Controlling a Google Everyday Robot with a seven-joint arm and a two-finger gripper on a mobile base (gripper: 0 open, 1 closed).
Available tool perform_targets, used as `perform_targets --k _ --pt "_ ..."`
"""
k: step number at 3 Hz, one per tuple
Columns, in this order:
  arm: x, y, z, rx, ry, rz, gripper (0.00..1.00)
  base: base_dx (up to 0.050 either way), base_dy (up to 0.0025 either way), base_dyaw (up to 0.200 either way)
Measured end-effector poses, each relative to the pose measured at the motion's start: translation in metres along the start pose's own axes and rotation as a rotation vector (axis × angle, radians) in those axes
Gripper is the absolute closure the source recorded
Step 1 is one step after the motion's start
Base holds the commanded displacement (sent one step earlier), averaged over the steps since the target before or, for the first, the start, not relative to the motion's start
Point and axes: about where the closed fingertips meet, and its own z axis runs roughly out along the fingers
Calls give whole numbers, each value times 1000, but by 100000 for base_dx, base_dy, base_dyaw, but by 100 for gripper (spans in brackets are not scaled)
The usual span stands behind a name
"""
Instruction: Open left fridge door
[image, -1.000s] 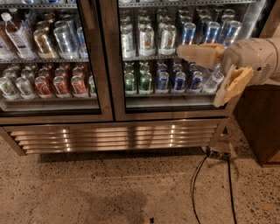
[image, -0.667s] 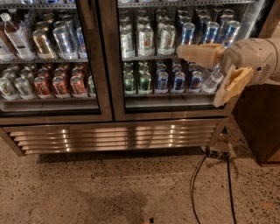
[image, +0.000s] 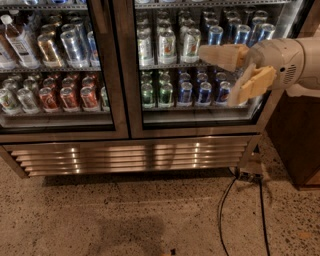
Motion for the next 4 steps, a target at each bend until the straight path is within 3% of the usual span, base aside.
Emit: perform_targets --k 1,2,3,4 --pt "-16 -26 9 132 -23 -16 0 0 0 0" --pt "-20 -37 9 173 -39 -17 0 0 0 0" --pt "-21 -37 9 173 -38 -17 0 0 0 0" --pt "-28 -30 18 150 -14 -113 0 0 0 0"
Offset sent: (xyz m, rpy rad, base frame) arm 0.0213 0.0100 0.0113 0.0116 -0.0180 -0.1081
